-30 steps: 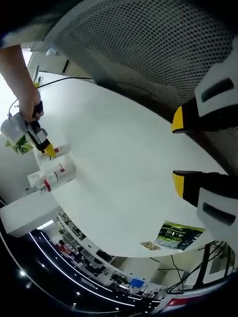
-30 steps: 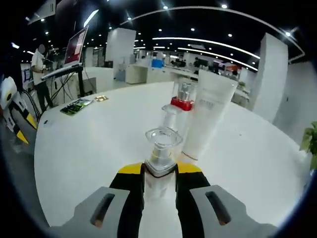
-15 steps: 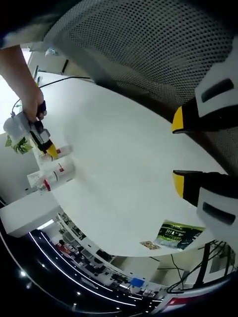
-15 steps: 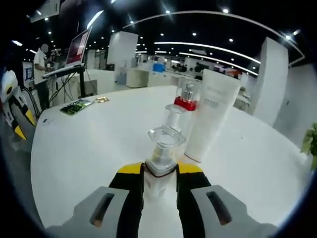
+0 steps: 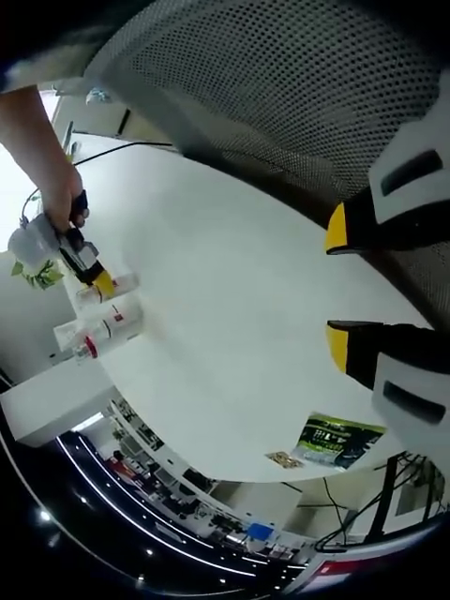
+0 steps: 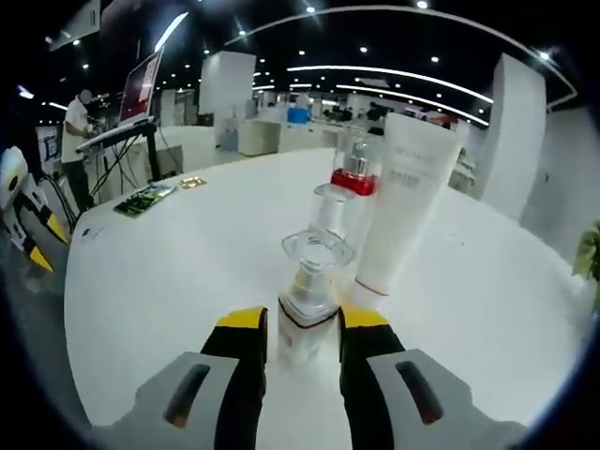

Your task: Arrange the skincare products in the storage area until every visible bottle or jar stands upright without overlapping.

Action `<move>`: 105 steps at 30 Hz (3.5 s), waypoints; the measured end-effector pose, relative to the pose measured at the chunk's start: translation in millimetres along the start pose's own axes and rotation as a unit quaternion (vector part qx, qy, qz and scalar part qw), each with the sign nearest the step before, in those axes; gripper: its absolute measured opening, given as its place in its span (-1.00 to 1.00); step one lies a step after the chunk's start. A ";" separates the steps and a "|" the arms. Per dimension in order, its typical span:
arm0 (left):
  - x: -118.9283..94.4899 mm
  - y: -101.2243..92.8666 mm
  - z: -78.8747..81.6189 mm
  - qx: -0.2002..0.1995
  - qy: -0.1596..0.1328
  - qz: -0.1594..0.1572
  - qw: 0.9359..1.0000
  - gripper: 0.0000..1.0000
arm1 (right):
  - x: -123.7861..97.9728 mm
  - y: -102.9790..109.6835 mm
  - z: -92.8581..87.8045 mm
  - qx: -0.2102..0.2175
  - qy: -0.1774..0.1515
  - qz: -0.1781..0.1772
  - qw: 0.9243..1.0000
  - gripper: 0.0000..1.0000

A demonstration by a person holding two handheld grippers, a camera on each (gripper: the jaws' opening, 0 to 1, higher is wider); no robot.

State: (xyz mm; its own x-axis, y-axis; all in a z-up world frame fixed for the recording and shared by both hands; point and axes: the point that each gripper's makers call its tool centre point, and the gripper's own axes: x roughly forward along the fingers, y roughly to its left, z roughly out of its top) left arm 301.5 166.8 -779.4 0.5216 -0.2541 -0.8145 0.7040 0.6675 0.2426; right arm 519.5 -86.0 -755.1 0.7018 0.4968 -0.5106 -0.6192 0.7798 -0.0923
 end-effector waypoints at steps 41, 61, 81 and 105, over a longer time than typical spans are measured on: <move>-0.8 2.8 -1.8 0.001 0.003 0.007 1.000 -0.45 | 11.8 -7.9 -21.5 0.109 0.104 -0.019 0.988 -0.40; -0.3 -2.2 -2.9 0.025 0.008 -0.003 1.000 -0.47 | 14.5 -26.0 -19.2 0.147 0.071 -0.093 0.982 -0.65; -0.9 -2.6 -1.6 0.033 0.007 -0.004 0.999 -0.48 | 25.7 -52.8 -13.1 0.187 0.061 -0.149 0.969 -0.65; -1.6 1.0 -2.4 0.028 0.008 0.003 1.000 -0.49 | 24.8 -49.8 -1.0 0.171 0.045 -0.145 0.973 -0.58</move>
State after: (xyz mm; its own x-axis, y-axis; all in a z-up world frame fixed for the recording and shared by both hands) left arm 300.2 169.5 -779.1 0.5186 -0.2384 -0.8211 0.7265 0.6293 0.2761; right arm 567.4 -112.9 -764.0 0.7869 0.2130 -0.5791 -0.2344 0.9714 0.0388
